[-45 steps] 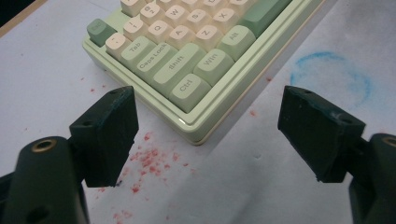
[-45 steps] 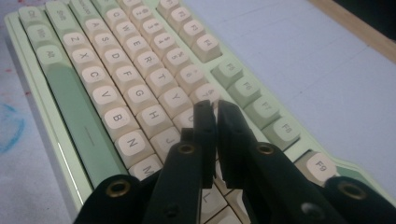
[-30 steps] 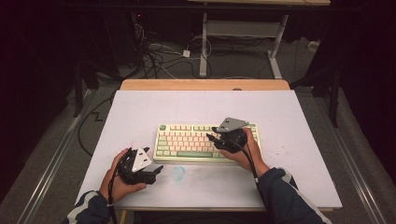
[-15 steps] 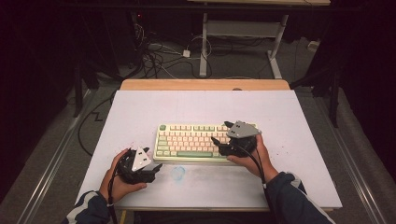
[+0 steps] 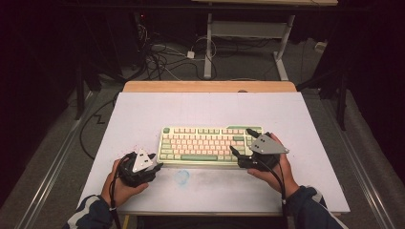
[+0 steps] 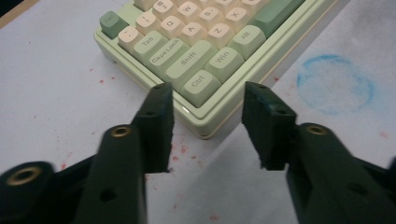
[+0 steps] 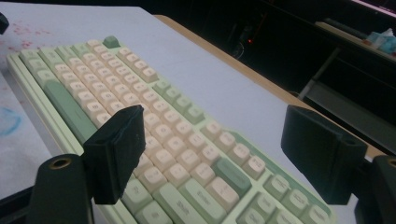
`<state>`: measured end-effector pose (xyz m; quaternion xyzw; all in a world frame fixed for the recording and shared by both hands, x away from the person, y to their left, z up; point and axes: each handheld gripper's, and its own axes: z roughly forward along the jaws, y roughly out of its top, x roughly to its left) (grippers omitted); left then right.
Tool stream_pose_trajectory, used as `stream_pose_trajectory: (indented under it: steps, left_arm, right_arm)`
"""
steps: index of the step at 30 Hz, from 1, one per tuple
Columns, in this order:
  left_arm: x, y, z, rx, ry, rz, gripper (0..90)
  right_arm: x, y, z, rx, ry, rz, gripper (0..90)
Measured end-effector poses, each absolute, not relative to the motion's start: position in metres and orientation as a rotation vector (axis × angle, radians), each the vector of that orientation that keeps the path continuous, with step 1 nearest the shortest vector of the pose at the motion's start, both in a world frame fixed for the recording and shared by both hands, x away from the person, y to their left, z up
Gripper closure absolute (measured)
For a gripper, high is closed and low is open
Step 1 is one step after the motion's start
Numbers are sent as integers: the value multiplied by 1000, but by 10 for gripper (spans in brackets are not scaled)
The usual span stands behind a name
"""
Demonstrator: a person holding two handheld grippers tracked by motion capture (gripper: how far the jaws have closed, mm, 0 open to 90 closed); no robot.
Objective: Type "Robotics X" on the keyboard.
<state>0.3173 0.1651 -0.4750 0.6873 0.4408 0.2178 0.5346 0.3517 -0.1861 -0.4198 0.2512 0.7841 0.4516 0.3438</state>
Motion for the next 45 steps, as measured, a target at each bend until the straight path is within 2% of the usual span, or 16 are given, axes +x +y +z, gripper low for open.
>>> stream_pose_trajectory:
  steps: [5,11,14,31,45]
  left_arm:
    - [317,165,-474,1651,1048,506,713]
    - [316,162,-469,1668,1031,475,839]
    - [316,160,-468,1695,1020,474,869]
    - [337,130,-456,1720,977,418,873]
    - [363,87,-455,1801,930,370,873]
  right_arm:
    - [342,-200,-425,658,2028,1139,222]
    - [331,-213,-431,678,2030,1124,224]
    - [326,-219,-433,681,2027,1116,225]
    - [298,-235,-448,727,2069,1060,226]
    - [301,-236,-452,717,2088,1044,227]
